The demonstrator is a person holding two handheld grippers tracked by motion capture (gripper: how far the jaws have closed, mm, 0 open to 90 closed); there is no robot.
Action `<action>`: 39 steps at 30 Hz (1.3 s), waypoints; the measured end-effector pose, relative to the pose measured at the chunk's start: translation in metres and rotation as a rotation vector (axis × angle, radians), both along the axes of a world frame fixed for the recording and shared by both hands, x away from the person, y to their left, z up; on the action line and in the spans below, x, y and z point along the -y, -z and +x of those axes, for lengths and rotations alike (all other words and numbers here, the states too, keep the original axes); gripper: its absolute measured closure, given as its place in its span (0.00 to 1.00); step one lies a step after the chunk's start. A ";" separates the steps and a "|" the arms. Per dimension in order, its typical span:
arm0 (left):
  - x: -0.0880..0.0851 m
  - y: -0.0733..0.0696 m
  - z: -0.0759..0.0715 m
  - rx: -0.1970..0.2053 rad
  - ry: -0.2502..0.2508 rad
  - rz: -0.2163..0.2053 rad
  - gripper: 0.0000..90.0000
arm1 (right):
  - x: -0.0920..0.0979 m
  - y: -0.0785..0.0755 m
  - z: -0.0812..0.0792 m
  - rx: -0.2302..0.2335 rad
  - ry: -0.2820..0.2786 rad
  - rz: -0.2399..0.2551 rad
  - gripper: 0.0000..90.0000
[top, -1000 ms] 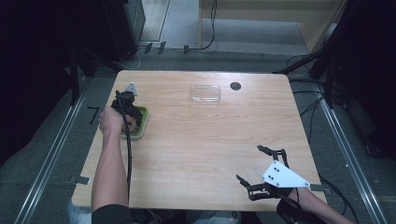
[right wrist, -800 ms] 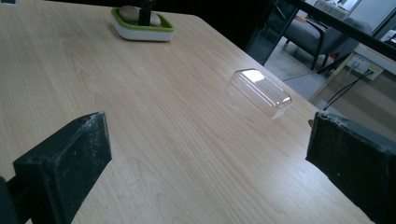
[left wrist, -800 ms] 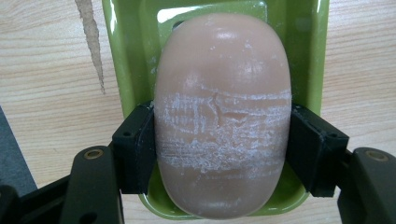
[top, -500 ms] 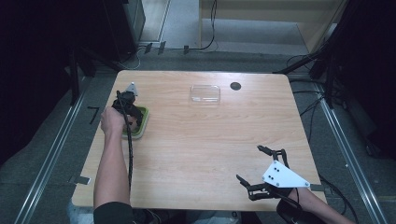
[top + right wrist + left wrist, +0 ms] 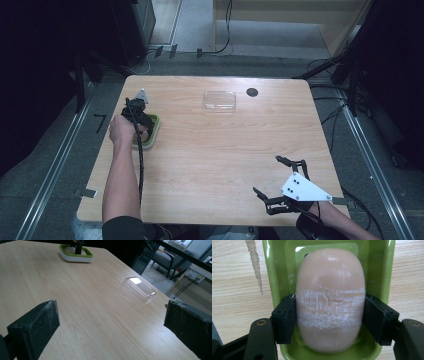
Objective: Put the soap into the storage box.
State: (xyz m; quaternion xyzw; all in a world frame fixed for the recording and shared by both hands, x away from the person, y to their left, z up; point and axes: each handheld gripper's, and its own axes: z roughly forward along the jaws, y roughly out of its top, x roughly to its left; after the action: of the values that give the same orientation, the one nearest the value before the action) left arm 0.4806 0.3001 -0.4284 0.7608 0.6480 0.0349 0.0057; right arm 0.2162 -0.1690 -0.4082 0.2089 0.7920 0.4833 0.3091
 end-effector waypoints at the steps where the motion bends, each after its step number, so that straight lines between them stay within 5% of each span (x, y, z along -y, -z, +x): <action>1: 0.000 -0.002 0.000 0.005 -0.001 0.001 0.35 | 0.000 0.000 0.000 0.000 0.000 0.000 0.00; 16: 0.001 -0.019 -0.008 0.013 -0.008 0.001 0.20 | 0.000 0.000 0.001 0.003 -0.003 -0.001 0.00; 39: 0.009 -0.029 -0.029 -0.050 0.043 0.000 0.09 | -0.003 0.002 0.008 -0.010 -0.021 0.007 0.00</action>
State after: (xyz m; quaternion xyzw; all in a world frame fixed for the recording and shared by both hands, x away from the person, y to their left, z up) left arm 0.4511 0.2909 -0.3996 0.7751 0.6316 0.0157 -0.0097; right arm 0.2241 -0.1659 -0.4101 0.2039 0.7941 0.4883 0.2991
